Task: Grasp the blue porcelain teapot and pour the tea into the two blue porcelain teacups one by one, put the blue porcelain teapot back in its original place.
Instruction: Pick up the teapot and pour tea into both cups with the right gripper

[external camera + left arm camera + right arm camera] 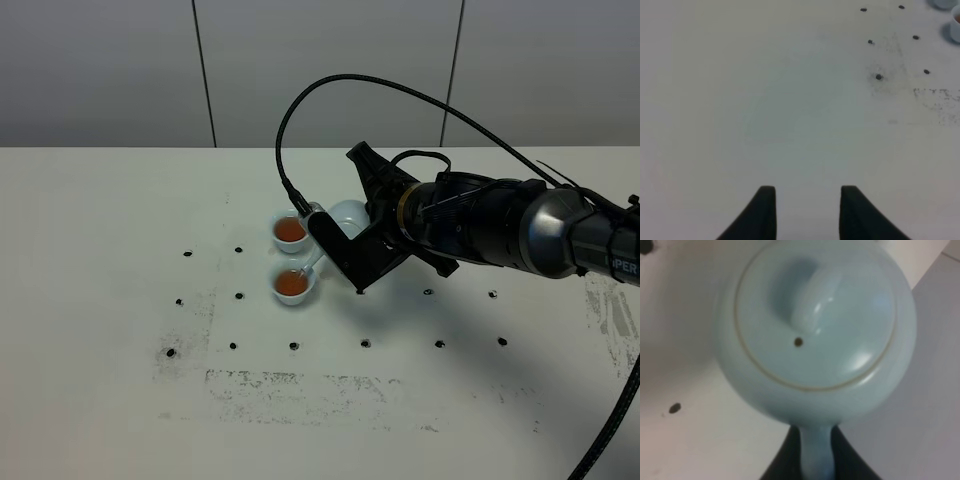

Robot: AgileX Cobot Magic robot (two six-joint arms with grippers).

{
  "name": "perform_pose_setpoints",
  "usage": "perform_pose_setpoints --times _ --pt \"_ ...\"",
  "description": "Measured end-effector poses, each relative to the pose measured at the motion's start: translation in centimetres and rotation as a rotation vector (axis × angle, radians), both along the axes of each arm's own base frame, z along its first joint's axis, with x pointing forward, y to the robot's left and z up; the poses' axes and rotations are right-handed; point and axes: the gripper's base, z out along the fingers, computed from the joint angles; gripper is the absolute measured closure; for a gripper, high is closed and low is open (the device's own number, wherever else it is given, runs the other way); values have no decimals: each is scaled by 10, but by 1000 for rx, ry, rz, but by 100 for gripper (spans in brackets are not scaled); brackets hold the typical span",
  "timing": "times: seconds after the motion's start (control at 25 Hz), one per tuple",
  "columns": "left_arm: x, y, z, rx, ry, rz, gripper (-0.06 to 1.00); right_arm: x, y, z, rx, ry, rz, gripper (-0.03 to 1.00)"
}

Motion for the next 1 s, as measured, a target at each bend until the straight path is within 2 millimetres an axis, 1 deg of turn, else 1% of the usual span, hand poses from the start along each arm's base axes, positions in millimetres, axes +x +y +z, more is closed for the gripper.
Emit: perform_pose_setpoints --times 0.72,0.88,1.0 --pt "0 0 0 -1 0 0 66 2 0 3 11 -8 -13 94" --pt "0 0 0 -1 0 0 66 5 3 11 93 4 -76 94" --pt "0 0 0 -1 0 0 66 5 3 11 165 55 -150 94"
